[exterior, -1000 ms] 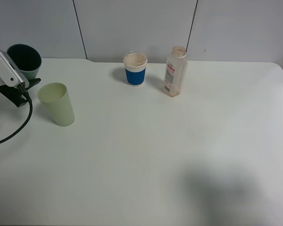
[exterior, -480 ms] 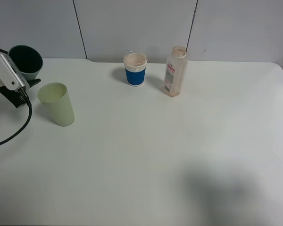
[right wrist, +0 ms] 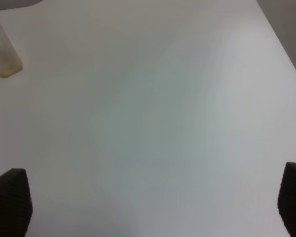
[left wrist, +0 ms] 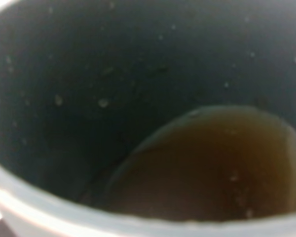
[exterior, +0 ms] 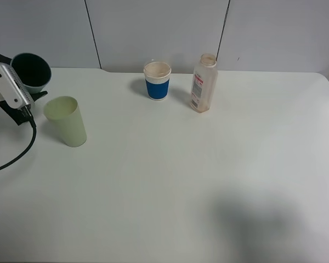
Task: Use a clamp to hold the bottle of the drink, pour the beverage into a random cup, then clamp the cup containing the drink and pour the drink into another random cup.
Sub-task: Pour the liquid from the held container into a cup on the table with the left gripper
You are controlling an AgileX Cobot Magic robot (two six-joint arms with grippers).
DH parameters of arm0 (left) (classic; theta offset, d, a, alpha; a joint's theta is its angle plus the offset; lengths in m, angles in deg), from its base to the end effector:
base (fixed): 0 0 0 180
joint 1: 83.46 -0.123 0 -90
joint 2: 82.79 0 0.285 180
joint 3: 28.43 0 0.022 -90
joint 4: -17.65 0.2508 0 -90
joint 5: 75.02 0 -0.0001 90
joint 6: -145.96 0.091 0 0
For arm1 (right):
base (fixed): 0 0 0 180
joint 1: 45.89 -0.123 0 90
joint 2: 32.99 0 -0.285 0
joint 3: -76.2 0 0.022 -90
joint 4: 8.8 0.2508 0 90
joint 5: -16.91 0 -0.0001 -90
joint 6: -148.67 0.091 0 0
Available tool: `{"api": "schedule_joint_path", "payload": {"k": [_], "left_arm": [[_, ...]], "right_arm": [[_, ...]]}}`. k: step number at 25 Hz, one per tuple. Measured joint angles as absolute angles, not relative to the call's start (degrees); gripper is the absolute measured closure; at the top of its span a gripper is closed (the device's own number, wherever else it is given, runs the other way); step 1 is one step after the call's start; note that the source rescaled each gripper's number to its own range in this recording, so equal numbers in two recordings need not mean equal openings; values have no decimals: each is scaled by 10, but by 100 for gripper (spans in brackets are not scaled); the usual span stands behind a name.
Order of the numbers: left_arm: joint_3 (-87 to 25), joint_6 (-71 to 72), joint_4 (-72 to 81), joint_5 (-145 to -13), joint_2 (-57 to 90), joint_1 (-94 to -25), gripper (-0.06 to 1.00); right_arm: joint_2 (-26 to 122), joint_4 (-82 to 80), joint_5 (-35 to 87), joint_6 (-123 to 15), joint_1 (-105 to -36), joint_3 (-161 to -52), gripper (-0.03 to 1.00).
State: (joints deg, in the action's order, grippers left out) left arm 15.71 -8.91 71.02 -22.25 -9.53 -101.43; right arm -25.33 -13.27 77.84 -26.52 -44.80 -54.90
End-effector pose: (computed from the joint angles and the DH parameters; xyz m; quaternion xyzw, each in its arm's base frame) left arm 0.2918 0.0336 0.1604 0.4808 0.6461 0.1295 0.5784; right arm -0.0049 -0.0061 0.2757 0.0454 0.8530 -0.0221 0.5194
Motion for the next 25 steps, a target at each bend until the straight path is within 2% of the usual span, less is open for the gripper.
{"api": "schedule_joint_path", "payload": {"k": [25], "left_arm": [[157,-41,671,-189,-130,-1014,94]], "right_arm": [[-253,-133,778,-265,-448,-549,-3]]}}
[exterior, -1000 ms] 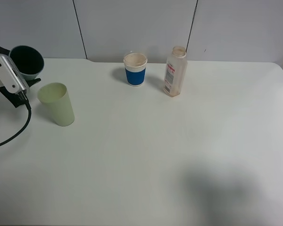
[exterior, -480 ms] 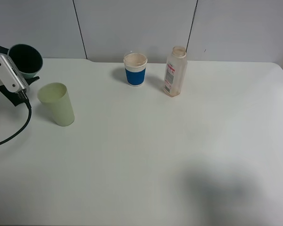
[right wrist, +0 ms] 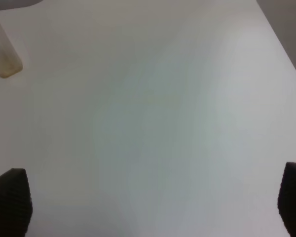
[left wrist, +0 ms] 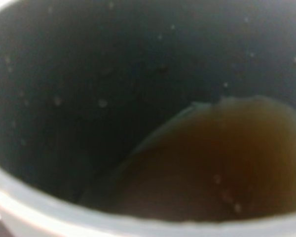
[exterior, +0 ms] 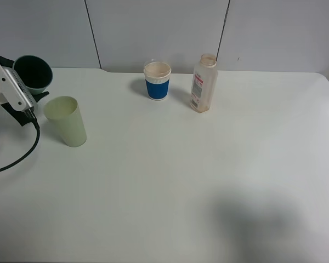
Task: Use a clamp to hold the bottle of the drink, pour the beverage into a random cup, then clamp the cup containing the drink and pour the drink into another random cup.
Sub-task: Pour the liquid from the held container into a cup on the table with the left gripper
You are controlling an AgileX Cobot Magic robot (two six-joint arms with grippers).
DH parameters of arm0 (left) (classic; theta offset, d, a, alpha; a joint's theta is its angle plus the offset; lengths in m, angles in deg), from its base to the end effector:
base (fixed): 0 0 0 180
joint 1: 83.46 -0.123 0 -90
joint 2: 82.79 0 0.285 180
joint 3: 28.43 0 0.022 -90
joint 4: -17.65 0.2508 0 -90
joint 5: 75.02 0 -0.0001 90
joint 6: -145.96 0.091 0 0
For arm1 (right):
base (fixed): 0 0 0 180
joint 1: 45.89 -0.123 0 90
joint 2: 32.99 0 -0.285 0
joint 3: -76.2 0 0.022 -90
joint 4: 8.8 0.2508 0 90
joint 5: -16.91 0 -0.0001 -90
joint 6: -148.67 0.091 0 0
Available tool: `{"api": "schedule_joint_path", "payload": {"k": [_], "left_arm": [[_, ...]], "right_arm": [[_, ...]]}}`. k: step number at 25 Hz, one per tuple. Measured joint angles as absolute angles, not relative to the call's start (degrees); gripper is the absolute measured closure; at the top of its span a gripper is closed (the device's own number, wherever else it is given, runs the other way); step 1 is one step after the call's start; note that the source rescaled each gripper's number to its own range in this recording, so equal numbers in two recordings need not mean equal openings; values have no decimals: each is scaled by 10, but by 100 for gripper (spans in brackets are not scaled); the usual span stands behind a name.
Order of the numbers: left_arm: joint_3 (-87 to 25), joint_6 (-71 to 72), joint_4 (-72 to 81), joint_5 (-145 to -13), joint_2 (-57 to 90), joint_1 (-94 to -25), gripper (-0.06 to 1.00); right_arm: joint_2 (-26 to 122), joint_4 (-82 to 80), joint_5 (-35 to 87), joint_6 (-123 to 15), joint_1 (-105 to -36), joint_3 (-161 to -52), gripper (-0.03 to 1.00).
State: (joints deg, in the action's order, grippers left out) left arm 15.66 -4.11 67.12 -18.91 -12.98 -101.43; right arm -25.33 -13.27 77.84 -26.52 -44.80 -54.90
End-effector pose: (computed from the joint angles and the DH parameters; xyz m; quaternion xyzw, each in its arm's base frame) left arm 0.2967 0.0359 0.1496 0.4731 0.6405 0.1412 0.5882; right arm -0.0049 -0.0061 0.2757 0.0454 0.8530 -0.0221 0.5194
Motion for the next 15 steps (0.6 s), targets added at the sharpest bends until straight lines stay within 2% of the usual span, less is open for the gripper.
{"api": "schedule_joint_path", "payload": {"k": [15], "left_arm": [[157,3,637,-181,-132,-994,94]], "right_arm": [[-253,-133,778,-265,-448,-549,-3]]}}
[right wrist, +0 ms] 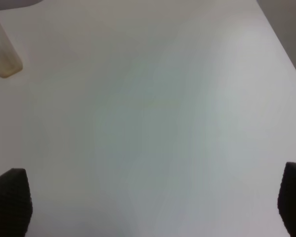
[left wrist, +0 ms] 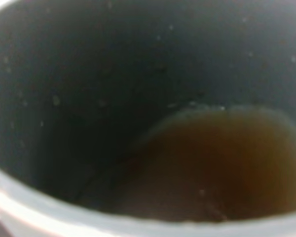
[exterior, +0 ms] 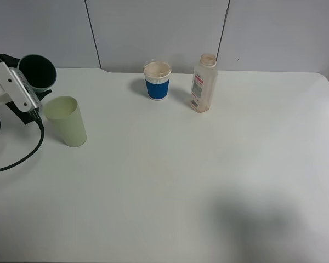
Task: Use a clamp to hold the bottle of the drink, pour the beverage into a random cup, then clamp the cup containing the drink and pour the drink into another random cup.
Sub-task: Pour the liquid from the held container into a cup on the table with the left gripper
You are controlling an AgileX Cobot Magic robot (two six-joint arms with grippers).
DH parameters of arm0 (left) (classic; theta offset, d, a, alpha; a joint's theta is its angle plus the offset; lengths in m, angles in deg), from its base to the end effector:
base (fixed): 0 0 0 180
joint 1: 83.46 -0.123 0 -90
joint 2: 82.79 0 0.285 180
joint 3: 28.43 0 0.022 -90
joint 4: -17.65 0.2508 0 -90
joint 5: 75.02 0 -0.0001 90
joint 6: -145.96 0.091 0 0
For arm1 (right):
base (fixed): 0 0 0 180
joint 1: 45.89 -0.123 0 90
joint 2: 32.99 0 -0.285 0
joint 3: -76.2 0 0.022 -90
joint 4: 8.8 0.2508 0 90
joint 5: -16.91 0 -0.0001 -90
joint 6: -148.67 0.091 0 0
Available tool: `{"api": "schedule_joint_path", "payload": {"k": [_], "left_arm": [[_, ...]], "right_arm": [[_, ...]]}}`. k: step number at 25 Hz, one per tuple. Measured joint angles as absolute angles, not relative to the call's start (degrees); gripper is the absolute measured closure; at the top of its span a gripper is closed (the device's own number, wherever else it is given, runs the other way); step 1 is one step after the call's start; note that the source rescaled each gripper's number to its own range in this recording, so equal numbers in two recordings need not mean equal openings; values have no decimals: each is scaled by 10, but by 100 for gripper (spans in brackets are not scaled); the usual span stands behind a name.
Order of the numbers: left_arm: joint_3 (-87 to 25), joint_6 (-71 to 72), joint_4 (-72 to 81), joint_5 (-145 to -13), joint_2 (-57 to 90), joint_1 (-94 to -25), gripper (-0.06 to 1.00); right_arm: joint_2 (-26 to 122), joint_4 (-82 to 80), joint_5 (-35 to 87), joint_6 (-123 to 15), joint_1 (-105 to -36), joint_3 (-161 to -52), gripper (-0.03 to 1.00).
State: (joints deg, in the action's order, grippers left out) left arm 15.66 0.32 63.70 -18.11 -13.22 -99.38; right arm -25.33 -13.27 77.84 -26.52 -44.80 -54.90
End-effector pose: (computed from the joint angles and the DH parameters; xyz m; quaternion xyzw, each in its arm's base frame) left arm 0.3001 0.0285 0.1510 0.4826 0.6233 0.1616 0.5937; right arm -0.0049 -0.0061 0.2757 0.0454 0.8530 -0.0221 0.5194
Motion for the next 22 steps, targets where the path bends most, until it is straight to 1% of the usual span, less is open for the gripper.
{"api": "schedule_joint_path", "payload": {"k": [22], "left_arm": [[157,139,619,-181,-136,-994,94]], "right_arm": [[-253,-133,778,-265,-448,-549,-3]]}}
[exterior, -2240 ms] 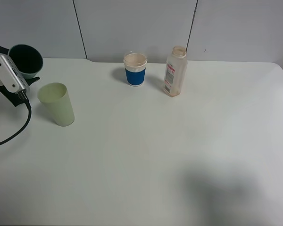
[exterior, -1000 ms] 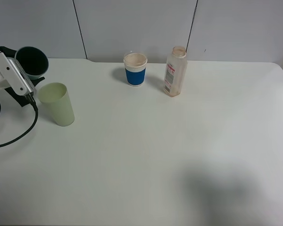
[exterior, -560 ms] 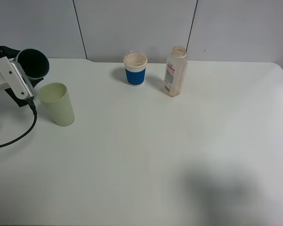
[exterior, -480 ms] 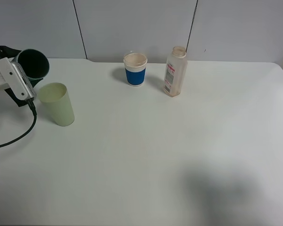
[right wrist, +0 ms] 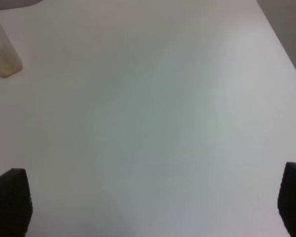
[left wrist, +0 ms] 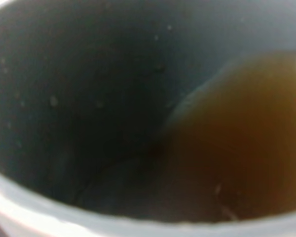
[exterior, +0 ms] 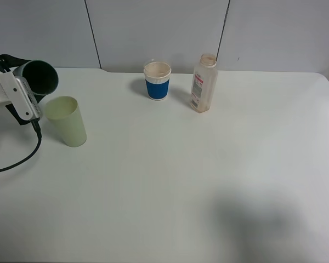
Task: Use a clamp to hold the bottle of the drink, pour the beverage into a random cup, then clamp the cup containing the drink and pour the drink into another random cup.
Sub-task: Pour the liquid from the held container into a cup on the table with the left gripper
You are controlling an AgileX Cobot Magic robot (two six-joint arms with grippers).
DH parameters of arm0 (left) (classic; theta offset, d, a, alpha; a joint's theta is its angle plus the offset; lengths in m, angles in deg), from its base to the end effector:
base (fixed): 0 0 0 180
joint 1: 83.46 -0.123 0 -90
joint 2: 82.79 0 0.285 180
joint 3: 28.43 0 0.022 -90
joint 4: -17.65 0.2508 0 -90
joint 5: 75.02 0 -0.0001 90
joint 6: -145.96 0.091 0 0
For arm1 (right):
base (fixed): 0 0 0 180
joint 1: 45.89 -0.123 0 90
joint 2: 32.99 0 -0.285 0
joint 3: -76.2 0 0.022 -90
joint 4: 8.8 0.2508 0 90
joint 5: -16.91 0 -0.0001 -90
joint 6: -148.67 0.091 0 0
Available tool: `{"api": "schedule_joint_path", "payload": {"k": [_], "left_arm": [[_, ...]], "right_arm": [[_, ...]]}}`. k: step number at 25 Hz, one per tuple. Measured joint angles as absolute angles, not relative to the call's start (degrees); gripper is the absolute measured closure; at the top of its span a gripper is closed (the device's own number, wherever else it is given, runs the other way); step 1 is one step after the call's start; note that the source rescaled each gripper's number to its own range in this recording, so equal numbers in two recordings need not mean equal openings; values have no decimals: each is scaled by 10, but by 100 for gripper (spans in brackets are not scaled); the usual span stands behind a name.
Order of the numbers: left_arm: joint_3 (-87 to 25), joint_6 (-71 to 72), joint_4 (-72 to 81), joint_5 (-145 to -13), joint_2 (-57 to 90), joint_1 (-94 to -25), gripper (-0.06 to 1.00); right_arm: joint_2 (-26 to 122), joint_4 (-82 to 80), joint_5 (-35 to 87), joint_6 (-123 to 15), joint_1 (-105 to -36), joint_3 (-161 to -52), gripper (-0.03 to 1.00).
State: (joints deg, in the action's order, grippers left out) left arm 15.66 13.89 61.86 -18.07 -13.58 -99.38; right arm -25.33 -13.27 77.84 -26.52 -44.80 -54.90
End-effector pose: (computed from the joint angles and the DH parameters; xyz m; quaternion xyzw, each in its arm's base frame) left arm 0.3013 0.0307 0.1499 0.5405 0.5720 0.2341 0.5708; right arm -0.0049 -0.0061 0.2757 0.0454 0.8530 -0.0221 0.5194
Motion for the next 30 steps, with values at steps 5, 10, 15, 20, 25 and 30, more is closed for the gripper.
{"api": "schedule_joint_path", "payload": {"k": [5,10,15,20,25,30], "left_arm": [[157,162,609,-170,-136,-994,94],[157,170,604,-166,-136,-994,94],[157,184,600,-157,-136,-994,94],[157,187,599,-150,-136,-994,94],[157,187,599,-142,-136,-994,94],[157,188,599,-139,-136,-994,94]], "right_arm": [[-253,-133,778,-265,-448,-549,-3],[-253,-133,778,-265,-448,-549,-3],[-253,-133,778,-265,-448,-549,-3],[-253,-133,778,-265,-448,-549,-3],[-253,-133,778,-265,-448,-549,-3],[-253,-133,778,-265,-448,-549,-3]]}}
